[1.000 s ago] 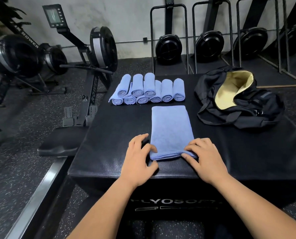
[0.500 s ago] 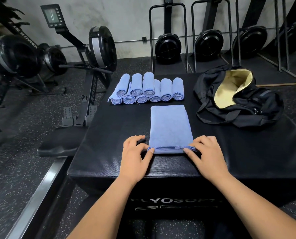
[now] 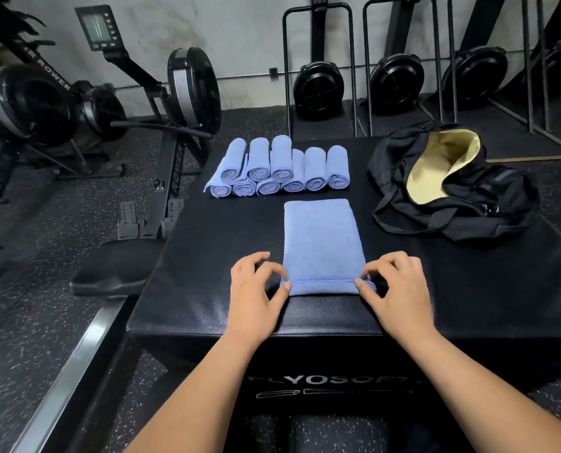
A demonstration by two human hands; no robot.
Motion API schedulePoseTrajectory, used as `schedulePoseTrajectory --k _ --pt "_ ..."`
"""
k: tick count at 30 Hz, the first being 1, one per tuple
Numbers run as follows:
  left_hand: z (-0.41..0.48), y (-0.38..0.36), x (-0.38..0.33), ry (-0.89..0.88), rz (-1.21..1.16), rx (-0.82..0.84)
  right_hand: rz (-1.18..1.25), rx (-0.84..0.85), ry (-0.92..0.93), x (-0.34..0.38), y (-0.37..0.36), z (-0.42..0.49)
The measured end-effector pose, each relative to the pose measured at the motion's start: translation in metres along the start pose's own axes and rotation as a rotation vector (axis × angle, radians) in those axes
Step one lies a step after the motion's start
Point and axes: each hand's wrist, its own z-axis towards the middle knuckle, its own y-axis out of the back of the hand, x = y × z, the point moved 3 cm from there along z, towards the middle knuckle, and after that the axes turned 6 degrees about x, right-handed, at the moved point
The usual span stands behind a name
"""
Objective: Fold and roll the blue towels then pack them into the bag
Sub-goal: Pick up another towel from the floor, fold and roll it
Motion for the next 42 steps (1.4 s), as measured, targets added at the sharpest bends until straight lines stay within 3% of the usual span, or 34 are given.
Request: schedulePoseTrajectory --k 10,17,33,42 --pt "-0.002 -0.004 0.004 -0.031 0.067 -0.057 -0.188 -0.081 0.067 0.004 -0.003 -0.006" --pt "-0.003 -0.007 -0.001 -0.040 0.199 0.030 -0.211 0.057 0.031 0.009 -0.003 -0.005" --pt "0.002 -0.008 0.014 0.050 0.096 0.018 -0.022 0.086 -0.149 -0.007 -0.006 0.005" --pt "0.003 -0.005 0.007 0.067 0.080 -0.068 0.087 0.033 -0.222 -0.002 0.002 0.004"
